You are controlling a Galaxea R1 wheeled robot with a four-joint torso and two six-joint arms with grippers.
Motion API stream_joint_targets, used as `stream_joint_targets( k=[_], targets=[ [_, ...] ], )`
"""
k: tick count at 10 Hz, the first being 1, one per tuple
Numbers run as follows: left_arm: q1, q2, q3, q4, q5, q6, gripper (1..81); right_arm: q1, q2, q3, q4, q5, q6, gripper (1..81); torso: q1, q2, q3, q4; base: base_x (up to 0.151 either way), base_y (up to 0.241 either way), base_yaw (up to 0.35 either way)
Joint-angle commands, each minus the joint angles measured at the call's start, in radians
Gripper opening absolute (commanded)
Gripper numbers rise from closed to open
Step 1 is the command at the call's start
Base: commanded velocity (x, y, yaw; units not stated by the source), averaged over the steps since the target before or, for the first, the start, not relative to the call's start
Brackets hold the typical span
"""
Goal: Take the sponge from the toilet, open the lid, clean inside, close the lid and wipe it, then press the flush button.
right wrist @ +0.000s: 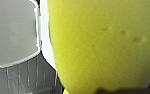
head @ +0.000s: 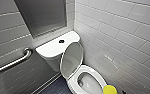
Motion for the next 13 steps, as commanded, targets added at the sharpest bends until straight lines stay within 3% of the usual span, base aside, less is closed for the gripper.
stream_joint_targets(
  k=[1,3,7,13],
  targets=[
    [0.023,-0.004,0.019,0.017,0.010,0.004,81.1,0.166,0.011,-0.022,-0.008,-0.162,-0.003,1.0,0.000,0.000,0.000,0.000,0.000,0.000,0.000],
    [0.023,-0.007,0.019,0.016,0.012,0.004,81.1,0.240,0.051,-0.036,-0.023,-0.214,-0.003,1.0,0.000,0.000,0.000,0.000,0.000,0.000,0.000],
    [0.020,-0.007,0.018,0.011,0.012,0.004,81.1,0.344,0.191,-0.186,-0.022,-0.346,0.002,1.0,0.000,0.000,0.000,0.000,0.000,0.000,0.000],
    [0.020,-0.015,0.018,0.006,0.012,0.003,81.1,0.459,0.418,-0.431,-0.020,-0.449,0.020,1.0,0.000,0.000,0.000,0.000,0.000,0.000,0.000]
  ],
)
